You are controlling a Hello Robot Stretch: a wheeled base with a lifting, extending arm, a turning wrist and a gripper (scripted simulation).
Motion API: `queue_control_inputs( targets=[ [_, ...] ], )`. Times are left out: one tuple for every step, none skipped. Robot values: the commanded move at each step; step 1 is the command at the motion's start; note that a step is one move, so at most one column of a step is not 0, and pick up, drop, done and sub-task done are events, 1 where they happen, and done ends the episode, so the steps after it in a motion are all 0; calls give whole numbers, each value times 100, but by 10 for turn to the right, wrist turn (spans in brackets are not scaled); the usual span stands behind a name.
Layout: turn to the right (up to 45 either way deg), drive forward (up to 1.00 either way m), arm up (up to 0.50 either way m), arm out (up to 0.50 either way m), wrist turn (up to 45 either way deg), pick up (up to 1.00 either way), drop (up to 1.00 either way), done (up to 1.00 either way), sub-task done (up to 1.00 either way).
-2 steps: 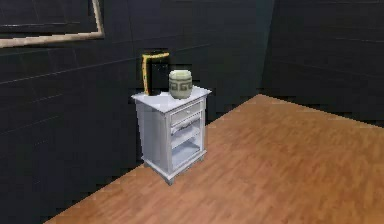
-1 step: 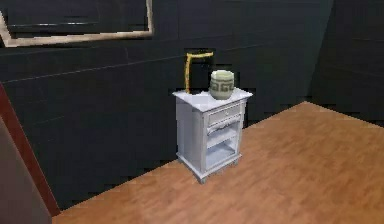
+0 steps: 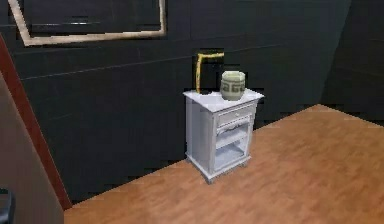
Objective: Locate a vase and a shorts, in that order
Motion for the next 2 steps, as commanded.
queue_control_inputs(
  targets=[
    [0,80,0,0,0,0,0,0,0],
    [0,0,0,0,0,0,0,100,0]
  ],
)
